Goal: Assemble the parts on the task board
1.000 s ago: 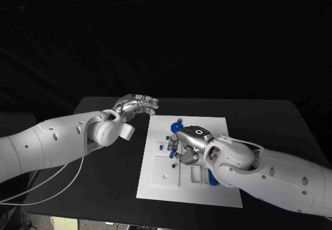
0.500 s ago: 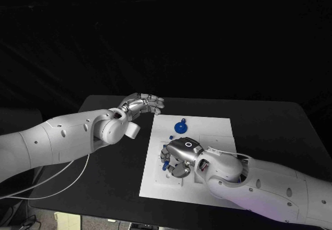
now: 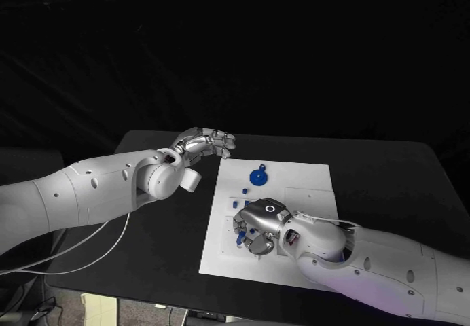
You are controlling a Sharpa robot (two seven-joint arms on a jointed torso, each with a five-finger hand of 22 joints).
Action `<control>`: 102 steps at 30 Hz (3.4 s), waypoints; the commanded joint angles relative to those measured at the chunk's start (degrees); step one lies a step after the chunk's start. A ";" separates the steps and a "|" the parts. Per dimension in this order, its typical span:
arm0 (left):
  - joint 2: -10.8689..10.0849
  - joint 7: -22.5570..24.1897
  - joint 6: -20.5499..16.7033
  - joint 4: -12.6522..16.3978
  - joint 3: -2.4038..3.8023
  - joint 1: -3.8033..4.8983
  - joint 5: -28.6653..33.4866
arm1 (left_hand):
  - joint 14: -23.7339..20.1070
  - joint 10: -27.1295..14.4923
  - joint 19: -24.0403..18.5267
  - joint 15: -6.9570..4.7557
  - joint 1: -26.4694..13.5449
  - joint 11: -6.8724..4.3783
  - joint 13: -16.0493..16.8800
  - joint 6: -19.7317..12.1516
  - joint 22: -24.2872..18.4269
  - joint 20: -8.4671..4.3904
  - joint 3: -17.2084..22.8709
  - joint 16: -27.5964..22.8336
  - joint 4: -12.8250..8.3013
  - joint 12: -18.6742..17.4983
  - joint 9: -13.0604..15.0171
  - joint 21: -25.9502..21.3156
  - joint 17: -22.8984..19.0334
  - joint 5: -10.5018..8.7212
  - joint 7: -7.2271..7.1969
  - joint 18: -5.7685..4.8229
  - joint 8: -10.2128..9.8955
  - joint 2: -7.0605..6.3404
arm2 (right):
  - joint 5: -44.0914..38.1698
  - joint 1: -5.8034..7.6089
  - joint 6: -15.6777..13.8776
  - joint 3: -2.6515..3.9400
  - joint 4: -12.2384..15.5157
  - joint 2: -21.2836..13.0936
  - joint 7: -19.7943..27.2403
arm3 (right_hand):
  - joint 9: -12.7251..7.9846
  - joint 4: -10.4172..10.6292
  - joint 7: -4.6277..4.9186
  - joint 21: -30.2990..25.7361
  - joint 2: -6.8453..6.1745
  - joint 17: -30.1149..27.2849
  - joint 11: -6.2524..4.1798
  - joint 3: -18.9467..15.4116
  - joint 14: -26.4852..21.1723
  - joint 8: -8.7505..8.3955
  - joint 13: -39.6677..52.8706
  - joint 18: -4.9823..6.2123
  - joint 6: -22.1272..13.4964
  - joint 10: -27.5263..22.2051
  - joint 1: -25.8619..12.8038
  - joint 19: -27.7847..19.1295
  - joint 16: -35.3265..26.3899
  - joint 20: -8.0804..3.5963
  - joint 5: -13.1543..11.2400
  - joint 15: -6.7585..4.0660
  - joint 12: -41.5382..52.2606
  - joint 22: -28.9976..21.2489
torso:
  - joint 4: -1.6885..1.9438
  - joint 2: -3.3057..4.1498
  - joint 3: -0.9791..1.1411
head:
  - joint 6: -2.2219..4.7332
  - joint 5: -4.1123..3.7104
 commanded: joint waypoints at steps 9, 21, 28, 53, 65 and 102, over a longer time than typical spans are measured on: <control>0.16 0.33 0.88 -0.05 0.04 0.06 0.35 | 0.34 -0.28 0.27 0.16 -0.05 0.04 -0.06 -0.44 0.09 0.02 -0.19 -0.34 0.17 -0.01 -0.07 -0.30 0.12 0.13 -0.03 0.77 0.19 -0.18 | -1.45 -0.07 1.15 -0.17 -0.26 0.09 0.38 | 0.11 -0.45 -0.01 0.14 0.42 -0.07 -0.02 0.01 0.05 0.17 0.11 6.12 0.45 1.44 0.40 0.05 -0.10 -0.35 0.15 -0.34 0.40 0.79 | 0.02 -0.01 -0.01 | -0.32 0.16; 0.17 0.31 0.97 -0.06 0.04 0.06 0.35 | 0.35 -0.27 0.28 0.17 -0.05 0.04 -0.06 -0.45 0.11 0.02 -0.18 -0.41 0.19 -0.01 -0.07 -0.33 0.20 0.13 -0.03 0.77 0.19 -0.18 | -1.36 -0.54 1.25 -0.39 -0.51 0.56 0.50 | 0.13 -0.59 -0.01 0.15 0.52 -0.06 -0.02 -0.02 0.07 0.17 0.15 6.12 0.47 1.47 0.31 0.06 -0.11 -0.36 0.15 -0.35 0.40 0.80 | 0.05 -0.02 -0.05 | -0.57 0.33; 0.16 0.28 1.02 -0.07 0.04 0.06 0.35 | 0.36 -0.27 0.28 0.17 -0.04 0.04 -0.06 -0.46 0.12 0.02 -0.18 -0.45 0.19 -0.01 -0.07 -0.35 0.24 0.13 -0.03 0.77 0.20 -0.17 | -1.33 -0.84 1.35 -0.56 -0.79 0.63 0.49 | 0.15 -0.67 -0.02 0.15 0.57 -0.06 -0.03 -0.04 0.08 0.17 0.17 6.12 0.49 1.48 0.28 0.07 -0.11 -0.36 0.15 -0.35 0.40 0.80 | 0.03 -0.01 -0.06 | -0.77 0.41; 0.05 0.24 1.03 -0.08 0.04 0.06 0.35 | 0.38 -0.27 0.30 0.18 -0.05 0.04 -0.07 -0.50 0.16 0.03 -0.18 -0.58 0.23 -0.01 -0.08 -0.40 0.39 0.12 -0.01 0.76 0.20 -0.17 | -6.05 -1.03 1.81 -0.62 -1.27 1.18 -0.87 | 0.23 -1.10 -0.08 0.20 0.52 -0.04 -0.08 0.10 0.20 0.22 0.29 6.12 0.63 1.60 0.30 0.16 -0.09 -0.43 0.15 -0.40 0.42 0.81 | 0.05 -0.01 -0.01 | -0.86 0.54; 0.15 0.23 0.99 -0.09 0.04 0.06 0.35 | 0.39 -0.27 0.30 0.18 -0.04 0.04 -0.07 -0.51 0.18 0.03 -0.18 -0.64 0.23 -0.01 -0.09 -0.43 0.47 0.12 -0.01 0.77 0.21 -0.17 | -5.71 -1.03 6.06 -1.52 -0.76 2.21 0.21 | 0.25 -1.19 -0.07 0.22 0.51 -0.03 -0.06 0.01 0.19 0.20 0.33 6.12 0.64 1.58 0.09 0.15 -0.10 -0.41 0.15 -0.39 0.39 0.83 | 0.05 -0.02 -0.07 | -1.00 0.60; -0.14 0.01 1.10 -0.04 0.03 0.06 0.36 | 0.44 -0.28 0.33 0.19 -0.15 0.05 -0.09 -0.58 0.24 0.05 -0.23 -0.85 0.33 -0.02 -0.11 -0.52 0.72 0.08 0.02 0.75 0.20 -0.23 | -2.32 -1.01 -0.61 -2.32 -1.36 1.83 1.33 | -1.76 -4.24 2.92 -0.47 -3.12 -0.05 3.31 -12.24 -0.75 -3.94 -2.11 6.12 -6.13 -6.59 -4.25 -0.93 -0.29 0.34 1.10 2.90 -4.81 0.65 | -0.02 -0.02 -0.02 | -0.64 0.37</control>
